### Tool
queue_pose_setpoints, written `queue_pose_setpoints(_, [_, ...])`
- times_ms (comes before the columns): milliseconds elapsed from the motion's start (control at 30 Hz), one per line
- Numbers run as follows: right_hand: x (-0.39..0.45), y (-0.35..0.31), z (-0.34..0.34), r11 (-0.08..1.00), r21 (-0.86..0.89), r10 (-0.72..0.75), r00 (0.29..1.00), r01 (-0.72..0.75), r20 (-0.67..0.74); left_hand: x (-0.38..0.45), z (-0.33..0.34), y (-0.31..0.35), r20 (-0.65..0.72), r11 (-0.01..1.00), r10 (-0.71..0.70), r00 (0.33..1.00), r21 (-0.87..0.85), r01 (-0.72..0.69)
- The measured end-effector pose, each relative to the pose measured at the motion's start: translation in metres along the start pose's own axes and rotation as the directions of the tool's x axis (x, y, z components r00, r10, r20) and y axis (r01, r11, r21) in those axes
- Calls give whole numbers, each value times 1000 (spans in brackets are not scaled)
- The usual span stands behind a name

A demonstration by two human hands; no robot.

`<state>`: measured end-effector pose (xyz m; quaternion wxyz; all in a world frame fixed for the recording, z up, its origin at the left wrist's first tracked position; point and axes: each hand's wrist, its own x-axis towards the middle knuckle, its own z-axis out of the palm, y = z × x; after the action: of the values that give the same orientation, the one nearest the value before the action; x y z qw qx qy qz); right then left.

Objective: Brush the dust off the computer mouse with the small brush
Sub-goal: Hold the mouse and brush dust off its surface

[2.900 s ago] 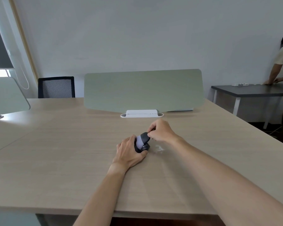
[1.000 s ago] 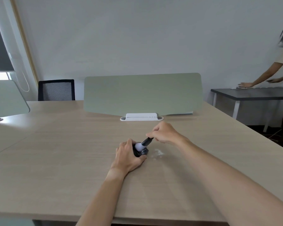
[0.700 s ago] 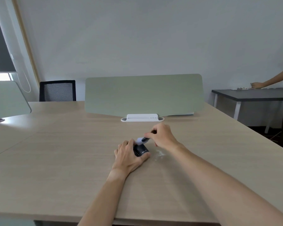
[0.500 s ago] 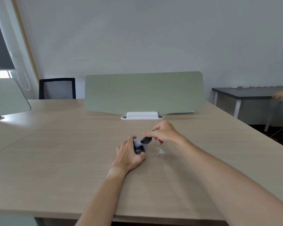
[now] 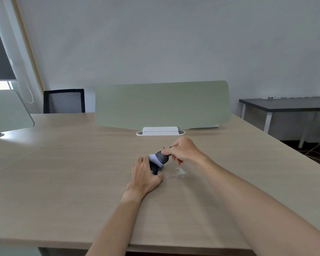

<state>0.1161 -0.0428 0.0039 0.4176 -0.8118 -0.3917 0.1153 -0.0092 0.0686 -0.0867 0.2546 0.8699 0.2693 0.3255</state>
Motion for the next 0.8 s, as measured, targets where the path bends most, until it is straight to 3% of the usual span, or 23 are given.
queue_pose_setpoints(133, [0, 2, 6, 996, 88, 11, 998, -6, -56, 1, -1, 0, 14, 1000, -27, 1000, -5, 27])
queue_pose_setpoints(233, [-2, 9, 11, 991, 109, 71, 997, -72, 17, 2, -3, 1, 11, 999, -20, 1000, -49, 20])
queue_pose_setpoints(433, [3, 13, 1, 995, -91, 39, 994, -49, -102, -2, -6, 3, 48, 996, -59, 997, -64, 62])
queue_pose_setpoints(600, [4, 5, 7, 987, 110, 120, 991, -113, -57, 1, -7, 4, 26, 999, -33, 999, 7, 33])
queue_pose_setpoints(700, [3, 10, 15, 990, 42, 133, 991, -132, -25, 1, -8, 4, 40, 999, -34, 999, 0, 34])
queue_pose_setpoints(800, [6, 14, 16, 980, -165, 89, 985, -113, -146, -1, -7, 3, 24, 999, -18, 1000, 31, 17])
